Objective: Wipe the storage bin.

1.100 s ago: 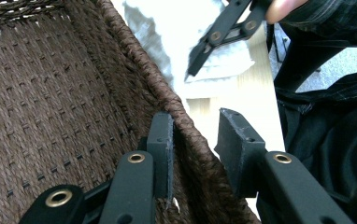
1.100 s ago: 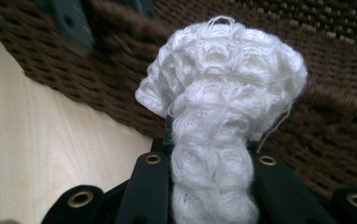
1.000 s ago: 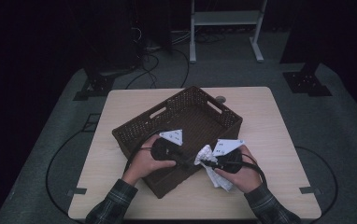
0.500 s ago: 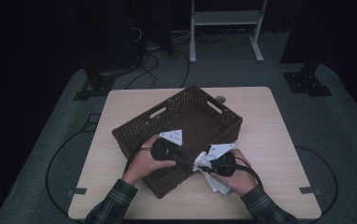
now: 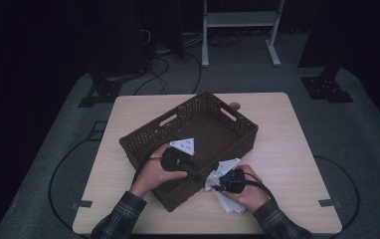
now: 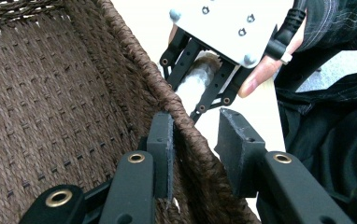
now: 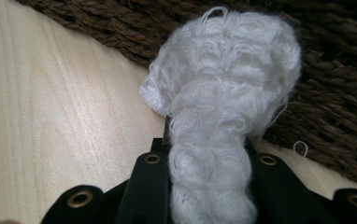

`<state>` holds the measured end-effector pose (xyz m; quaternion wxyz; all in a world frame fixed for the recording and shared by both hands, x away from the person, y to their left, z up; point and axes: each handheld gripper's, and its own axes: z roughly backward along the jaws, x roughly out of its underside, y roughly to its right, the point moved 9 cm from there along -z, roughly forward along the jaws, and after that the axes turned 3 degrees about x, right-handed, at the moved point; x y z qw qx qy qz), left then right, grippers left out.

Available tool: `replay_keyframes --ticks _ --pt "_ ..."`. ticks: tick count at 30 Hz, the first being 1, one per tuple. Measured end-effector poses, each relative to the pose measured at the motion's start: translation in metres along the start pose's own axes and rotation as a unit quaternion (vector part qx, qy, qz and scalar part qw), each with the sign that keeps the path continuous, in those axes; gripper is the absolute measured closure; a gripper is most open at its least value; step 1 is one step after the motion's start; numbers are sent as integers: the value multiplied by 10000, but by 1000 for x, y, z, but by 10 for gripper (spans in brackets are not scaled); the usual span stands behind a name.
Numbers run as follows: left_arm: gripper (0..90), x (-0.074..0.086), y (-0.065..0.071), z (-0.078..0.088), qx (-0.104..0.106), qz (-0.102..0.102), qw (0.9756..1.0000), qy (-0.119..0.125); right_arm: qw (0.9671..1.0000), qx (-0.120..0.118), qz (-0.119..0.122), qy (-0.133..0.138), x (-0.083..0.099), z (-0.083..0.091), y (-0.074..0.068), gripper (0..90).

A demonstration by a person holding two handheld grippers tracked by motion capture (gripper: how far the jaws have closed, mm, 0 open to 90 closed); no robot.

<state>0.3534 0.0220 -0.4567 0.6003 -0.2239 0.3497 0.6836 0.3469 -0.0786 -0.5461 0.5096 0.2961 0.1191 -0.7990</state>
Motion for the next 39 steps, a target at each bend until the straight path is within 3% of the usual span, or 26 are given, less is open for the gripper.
replay_keyframes --ticks 10,15,22,26,39 --pt "660 0 0 0 4 9 10000 -5 9962 -31 -7 871 -33 37 -6 758" --pt "660 0 0 0 -1 21 10000 5 9943 62 132 1060 -44 47 -11 758" --pt "661 0 0 0 -16 11 10000 -5 9955 25 147 933 -40 38 -12 758" --pt "662 -2 -1 -2 -61 16 10000 15 9977 -23 120 668 -29 27 -10 756" --pt "663 -17 -8 -18 -341 328 9988 126 9994 86 -108 309 1 9 7 756"
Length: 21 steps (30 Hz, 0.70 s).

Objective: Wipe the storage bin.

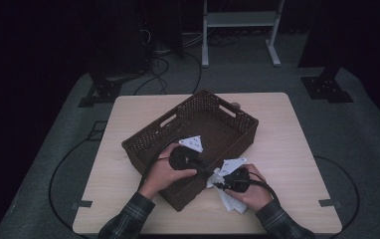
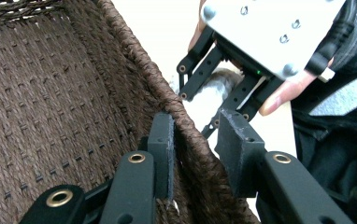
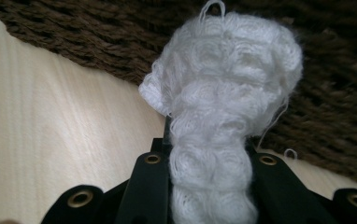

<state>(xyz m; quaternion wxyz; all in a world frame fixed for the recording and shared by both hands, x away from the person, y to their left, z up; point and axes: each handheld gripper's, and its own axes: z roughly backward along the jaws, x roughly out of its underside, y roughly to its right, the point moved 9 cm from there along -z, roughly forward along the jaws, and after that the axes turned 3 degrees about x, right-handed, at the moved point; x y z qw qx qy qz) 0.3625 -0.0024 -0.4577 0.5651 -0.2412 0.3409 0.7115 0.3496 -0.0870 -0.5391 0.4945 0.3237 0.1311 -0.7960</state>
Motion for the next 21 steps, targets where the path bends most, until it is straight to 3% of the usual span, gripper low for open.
replay_keyframes --ticks 5,10,19,21 --pt "662 -4 -2 -4 -70 86 9999 31 9999 -65 -48 -68 7 -5 1 756" --pt "662 -4 -3 -4 -68 106 9999 37 10000 1 6 -73 4 -4 -3 756" --pt "661 -4 -3 -4 -61 112 9999 47 9993 -117 176 324 -16 8 -17 756" --pt "660 -4 -3 -4 -51 104 9999 34 9989 -173 118 428 -22 12 -21 755"
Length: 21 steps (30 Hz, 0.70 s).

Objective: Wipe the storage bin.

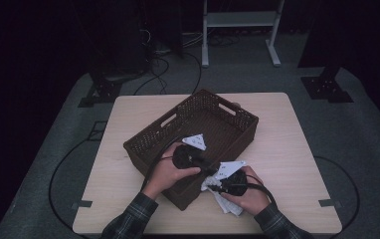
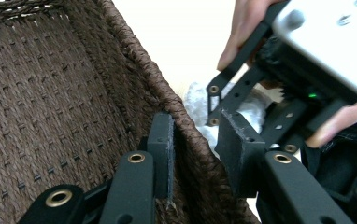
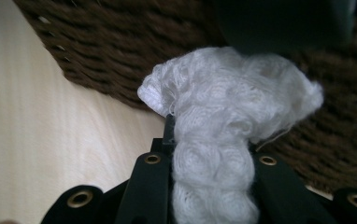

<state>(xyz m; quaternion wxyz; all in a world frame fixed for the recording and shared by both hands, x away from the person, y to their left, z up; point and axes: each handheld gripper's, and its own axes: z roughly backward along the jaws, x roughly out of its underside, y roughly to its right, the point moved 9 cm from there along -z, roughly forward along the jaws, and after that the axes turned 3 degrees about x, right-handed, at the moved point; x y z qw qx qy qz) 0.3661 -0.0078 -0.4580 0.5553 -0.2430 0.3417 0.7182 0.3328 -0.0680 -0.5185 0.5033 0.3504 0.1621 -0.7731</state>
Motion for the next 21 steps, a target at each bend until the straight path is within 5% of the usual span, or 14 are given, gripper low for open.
replay_keyframes --ticks 9,21 --pt "660 0 0 0 33 44 10000 8 9991 -251 -13 343 -15 12 -12 756" --pt "660 0 0 0 22 48 10000 19 9998 -160 106 -76 1 -12 -10 756"
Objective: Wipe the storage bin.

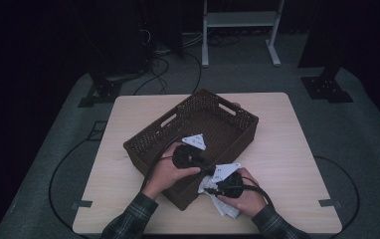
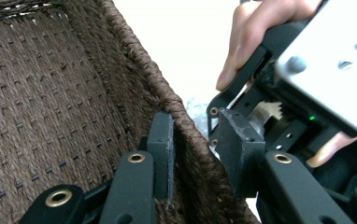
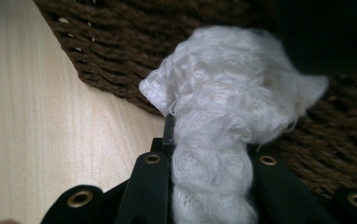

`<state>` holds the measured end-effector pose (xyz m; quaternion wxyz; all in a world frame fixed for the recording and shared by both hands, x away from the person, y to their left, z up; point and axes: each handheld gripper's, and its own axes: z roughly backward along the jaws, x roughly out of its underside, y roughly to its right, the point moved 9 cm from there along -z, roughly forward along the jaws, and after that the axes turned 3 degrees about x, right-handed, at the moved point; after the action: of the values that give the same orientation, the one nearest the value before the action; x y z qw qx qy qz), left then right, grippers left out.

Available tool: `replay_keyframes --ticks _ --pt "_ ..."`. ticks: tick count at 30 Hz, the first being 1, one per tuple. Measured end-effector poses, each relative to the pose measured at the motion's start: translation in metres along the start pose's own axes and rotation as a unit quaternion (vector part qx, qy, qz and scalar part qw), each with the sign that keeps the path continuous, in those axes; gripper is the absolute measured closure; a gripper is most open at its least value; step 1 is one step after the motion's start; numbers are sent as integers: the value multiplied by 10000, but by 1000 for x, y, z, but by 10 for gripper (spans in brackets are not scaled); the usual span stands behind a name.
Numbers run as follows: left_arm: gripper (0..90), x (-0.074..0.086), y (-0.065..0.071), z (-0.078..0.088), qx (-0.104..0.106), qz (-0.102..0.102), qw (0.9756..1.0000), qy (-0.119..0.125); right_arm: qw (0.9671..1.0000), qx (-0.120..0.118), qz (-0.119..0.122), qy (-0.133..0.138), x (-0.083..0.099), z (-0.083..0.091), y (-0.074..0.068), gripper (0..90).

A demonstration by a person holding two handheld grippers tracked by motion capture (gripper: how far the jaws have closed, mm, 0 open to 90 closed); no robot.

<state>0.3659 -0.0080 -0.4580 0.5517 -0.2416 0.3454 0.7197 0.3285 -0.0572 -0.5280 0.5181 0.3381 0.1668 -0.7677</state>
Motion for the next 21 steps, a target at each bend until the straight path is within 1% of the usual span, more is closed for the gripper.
replay_keyframes --ticks 1,3,5,9,10,12,13,14,15,18,21 --pt "660 0 0 0 1 1 10000 1 10000 19 59 -37 2 -2 1 756" --pt "660 0 0 0 1 -3 10000 1 9999 60 77 -119 5 -5 1 757" --pt "661 0 0 0 3 -2 10000 -4 9997 62 144 -175 7 -8 1 756" --pt "660 0 0 0 11 4 10000 -6 9996 39 106 -263 11 -11 -2 756" --pt "661 0 0 0 11 11 10000 5 9993 84 199 -303 12 -11 -1 756" --pt "661 0 0 0 12 14 10000 2 9992 98 236 -321 11 -10 -3 756" --pt "660 0 0 0 11 13 10000 1 9991 126 261 -303 10 -9 -3 756" --pt "660 0 0 0 12 16 10000 5 9993 88 254 -254 7 -7 -5 756" --pt "661 0 0 0 11 13 10000 3 9993 83 313 -193 4 -4 -7 756" --pt "661 0 0 0 9 12 10000 3 9995 87 317 -26 -7 3 -11 756" --pt "660 0 0 0 11 15 10000 -4 9993 68 338 109 -14 9 -12 756"
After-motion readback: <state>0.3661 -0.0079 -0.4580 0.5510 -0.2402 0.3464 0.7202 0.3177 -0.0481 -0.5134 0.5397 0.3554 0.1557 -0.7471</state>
